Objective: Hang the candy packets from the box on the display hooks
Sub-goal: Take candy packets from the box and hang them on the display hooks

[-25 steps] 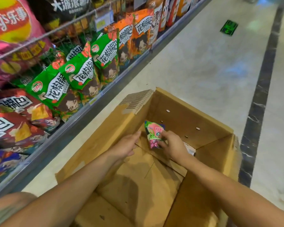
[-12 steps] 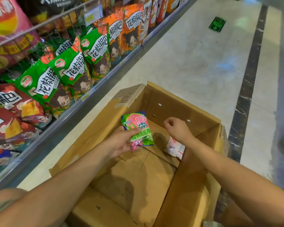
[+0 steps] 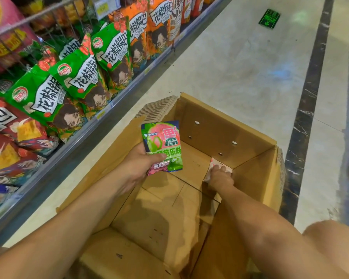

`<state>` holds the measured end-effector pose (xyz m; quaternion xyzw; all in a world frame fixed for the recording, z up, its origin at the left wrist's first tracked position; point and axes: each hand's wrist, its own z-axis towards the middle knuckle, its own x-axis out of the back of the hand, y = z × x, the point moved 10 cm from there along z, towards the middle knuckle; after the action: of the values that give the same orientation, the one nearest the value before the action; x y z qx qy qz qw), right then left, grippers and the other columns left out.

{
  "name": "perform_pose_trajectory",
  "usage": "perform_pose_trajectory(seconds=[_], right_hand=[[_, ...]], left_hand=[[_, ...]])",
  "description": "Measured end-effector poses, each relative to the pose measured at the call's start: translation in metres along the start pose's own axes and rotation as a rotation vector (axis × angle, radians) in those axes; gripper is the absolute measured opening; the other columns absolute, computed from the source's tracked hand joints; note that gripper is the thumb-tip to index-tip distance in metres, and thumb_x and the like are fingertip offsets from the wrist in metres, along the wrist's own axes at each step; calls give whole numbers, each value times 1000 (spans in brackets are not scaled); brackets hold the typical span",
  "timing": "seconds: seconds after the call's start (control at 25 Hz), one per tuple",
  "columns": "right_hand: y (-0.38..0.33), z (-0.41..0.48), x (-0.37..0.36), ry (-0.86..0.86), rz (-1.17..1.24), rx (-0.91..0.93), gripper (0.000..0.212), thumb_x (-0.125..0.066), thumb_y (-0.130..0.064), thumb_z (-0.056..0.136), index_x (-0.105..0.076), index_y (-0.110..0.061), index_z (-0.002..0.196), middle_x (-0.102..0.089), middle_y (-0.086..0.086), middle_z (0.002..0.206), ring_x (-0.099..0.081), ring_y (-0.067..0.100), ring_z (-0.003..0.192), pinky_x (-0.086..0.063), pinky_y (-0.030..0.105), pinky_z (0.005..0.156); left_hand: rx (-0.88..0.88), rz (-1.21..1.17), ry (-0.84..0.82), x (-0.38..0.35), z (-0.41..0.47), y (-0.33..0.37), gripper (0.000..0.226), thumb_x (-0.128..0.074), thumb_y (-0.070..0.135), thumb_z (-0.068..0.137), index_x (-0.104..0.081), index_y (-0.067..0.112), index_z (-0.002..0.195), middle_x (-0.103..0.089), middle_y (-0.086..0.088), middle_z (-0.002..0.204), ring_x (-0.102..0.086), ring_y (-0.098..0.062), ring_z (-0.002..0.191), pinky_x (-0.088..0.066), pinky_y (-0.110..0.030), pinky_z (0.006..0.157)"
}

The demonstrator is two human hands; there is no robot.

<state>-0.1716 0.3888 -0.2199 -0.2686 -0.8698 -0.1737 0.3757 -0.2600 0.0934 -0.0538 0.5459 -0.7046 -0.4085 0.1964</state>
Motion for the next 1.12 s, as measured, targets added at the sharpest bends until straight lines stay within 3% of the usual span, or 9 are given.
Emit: perform_pose_trajectory(seconds=[0.28, 0.52, 0.64, 0.76, 0.84, 0.92, 1.0, 1.12], right_hand=[[-11, 0, 27, 86, -64, 98, 43, -60, -20, 100, -48, -13, 140, -63, 10, 126, -65, 28, 111, -60, 39, 91], [-31, -55, 82, -7, 195, 229, 43, -57, -43, 102, -51, -10, 129, -69, 10, 116, -69, 26, 101, -61, 42, 87], [-45, -126, 159, -3, 336, 326, 33, -58, -36, 101, -53, -14, 125, -67, 9, 121, -67, 23, 99, -58, 32, 78], [-58, -211, 256, 0, 464, 424, 20, -55, -39, 103, -55, -22, 114, -70, 3, 113, -69, 15, 85, -55, 25, 65], [-65, -274, 326, -10, 550, 489, 20, -54, -43, 102, -58, -26, 110, -72, -2, 104, -73, 12, 81, -62, 33, 67], [-73, -344, 406, -24, 630, 542, 13, -56, -38, 102, -62, -27, 105, -73, 0, 100, -74, 16, 83, -64, 39, 71], [-83, -418, 488, -37, 652, 606, 9, -56, -25, 102, -62, -25, 96, -71, 0, 89, -72, 17, 76, -60, 32, 61], [-93, -521, 593, -51, 675, 678, 20, -50, -4, 100, -61, -16, 89, -61, -8, 62, -60, 10, 55, -49, 21, 47]], left_hand=[[-43, 29, 39, 11, 9, 18, 31, -70, -2, 94, -65, 13, 121, -78, -8, 116, -76, -26, 106, -59, -44, 97], [-48, 34, 74, 19, -23, 51, 32, -68, -2, 95, -66, 15, 122, -78, -5, 115, -76, -24, 105, -60, -39, 91], [-55, 75, 105, 25, -71, 111, 31, -67, -3, 96, -67, 14, 122, -79, 1, 106, -78, -15, 93, -63, -29, 78], [-57, 120, 129, 29, -125, 189, 33, -69, -3, 95, -67, 16, 122, -77, -5, 115, -76, -19, 99, -61, -40, 93], [-72, 156, 139, 29, -164, 247, 35, -71, -2, 94, -67, 14, 124, -76, -7, 118, -74, -23, 104, -59, -44, 97], [-85, 203, 150, 25, -213, 312, 30, -70, -1, 95, -67, 14, 120, -77, -2, 108, -74, -17, 92, -61, -28, 77], [-111, 237, 136, 17, -267, 383, 21, -68, 2, 98, -67, 20, 109, -74, 8, 91, -70, -1, 67, -53, -13, 56], [-158, 262, 84, -1, -337, 471, 8, -65, 17, 102, -64, 24, 98, -66, 15, 70, -56, 6, 46, -44, -14, 50]])
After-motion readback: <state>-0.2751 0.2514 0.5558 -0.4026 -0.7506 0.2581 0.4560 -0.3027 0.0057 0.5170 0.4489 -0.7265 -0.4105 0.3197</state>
